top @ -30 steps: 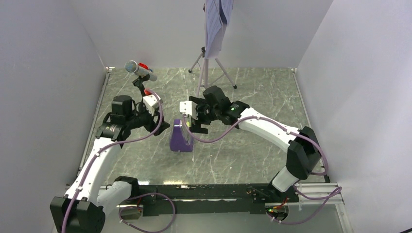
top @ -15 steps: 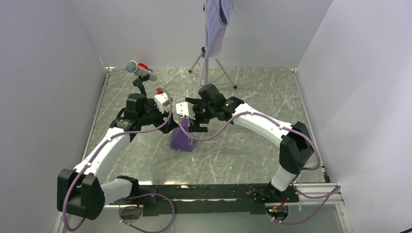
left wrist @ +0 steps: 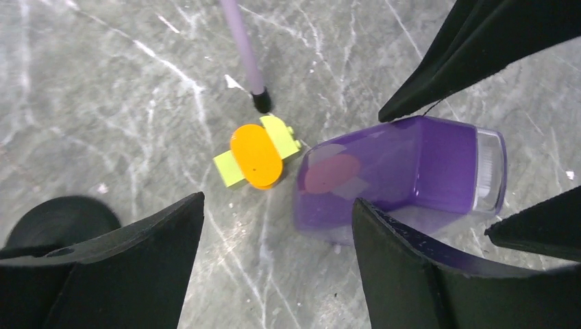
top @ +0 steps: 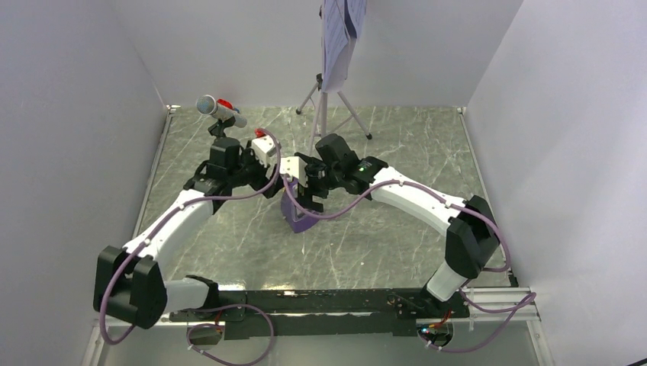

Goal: Pack up the instrument practice props

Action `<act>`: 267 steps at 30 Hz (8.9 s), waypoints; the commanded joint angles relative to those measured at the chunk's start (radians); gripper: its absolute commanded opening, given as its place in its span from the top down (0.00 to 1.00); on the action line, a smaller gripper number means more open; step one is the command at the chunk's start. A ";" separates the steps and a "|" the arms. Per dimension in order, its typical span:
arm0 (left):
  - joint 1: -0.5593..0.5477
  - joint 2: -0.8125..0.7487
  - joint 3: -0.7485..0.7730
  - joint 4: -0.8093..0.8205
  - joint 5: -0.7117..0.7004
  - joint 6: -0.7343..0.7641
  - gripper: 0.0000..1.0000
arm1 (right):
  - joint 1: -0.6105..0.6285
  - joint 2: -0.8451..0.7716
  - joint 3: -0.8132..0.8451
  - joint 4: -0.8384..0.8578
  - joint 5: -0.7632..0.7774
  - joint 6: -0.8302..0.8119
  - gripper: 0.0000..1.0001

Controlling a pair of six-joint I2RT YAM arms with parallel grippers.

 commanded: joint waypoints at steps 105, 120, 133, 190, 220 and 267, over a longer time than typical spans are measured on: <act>-0.372 0.468 0.228 0.002 0.013 0.503 0.28 | -0.525 -0.390 -0.435 0.073 -0.319 0.098 1.00; -0.385 0.418 0.160 0.068 -0.091 0.419 0.65 | -0.525 -0.379 -0.410 0.082 -0.332 0.125 1.00; -0.381 0.351 0.106 0.112 -0.110 0.329 0.12 | -0.526 -0.362 -0.363 0.070 -0.343 0.137 1.00; -0.342 0.281 0.367 -0.274 0.296 0.424 0.61 | -0.694 -0.437 -0.317 0.097 -0.361 0.515 0.00; 0.224 -0.345 0.145 -0.558 -0.332 0.209 0.99 | -0.694 -0.338 -0.234 0.080 -0.400 0.535 0.00; 0.911 -0.452 0.102 -0.364 0.054 0.250 0.11 | -0.694 -0.282 -0.231 0.098 -0.446 0.475 0.00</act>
